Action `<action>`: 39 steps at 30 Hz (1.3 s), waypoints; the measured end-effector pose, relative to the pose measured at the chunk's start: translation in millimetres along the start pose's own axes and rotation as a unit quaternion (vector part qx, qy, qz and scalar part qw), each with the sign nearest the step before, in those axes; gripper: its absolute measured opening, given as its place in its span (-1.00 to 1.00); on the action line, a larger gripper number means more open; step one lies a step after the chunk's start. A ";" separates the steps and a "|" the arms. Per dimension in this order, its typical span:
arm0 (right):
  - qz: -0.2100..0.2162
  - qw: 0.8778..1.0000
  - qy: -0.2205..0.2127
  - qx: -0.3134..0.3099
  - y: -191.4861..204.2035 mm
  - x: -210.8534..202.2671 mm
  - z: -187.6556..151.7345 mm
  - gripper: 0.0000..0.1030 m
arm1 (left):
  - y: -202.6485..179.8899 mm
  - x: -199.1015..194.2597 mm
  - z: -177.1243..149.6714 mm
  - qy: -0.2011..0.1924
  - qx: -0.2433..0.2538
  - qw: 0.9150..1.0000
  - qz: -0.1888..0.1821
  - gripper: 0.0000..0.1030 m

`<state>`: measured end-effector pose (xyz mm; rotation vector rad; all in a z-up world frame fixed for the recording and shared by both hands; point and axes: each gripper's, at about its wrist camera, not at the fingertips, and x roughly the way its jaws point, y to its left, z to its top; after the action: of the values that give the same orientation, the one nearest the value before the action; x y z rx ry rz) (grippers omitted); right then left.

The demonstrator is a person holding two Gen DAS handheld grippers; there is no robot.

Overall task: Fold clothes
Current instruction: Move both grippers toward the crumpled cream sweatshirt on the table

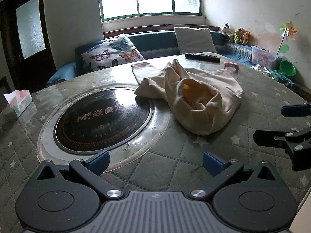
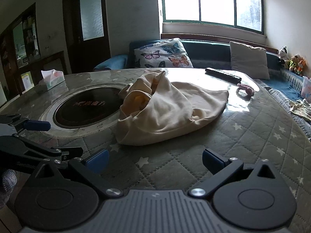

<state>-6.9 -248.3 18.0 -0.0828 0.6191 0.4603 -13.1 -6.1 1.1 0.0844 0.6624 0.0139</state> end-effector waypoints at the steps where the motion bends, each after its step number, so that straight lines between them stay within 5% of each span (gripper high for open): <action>1: 0.000 1.000 0.000 -0.001 0.7 0.1 -0.3 1.00 | 0.1 0.1 0.1 0.001 0.000 1.000 0.000 1.00; 39: 0.007 1.000 0.013 -0.011 0.2 10.7 6.0 1.00 | -2.9 14.7 6.5 0.019 0.014 1.000 0.000 1.00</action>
<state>4.0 -242.7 16.7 -0.1047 0.6416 0.4802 2.5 -8.8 -3.0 0.1112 0.7001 0.0073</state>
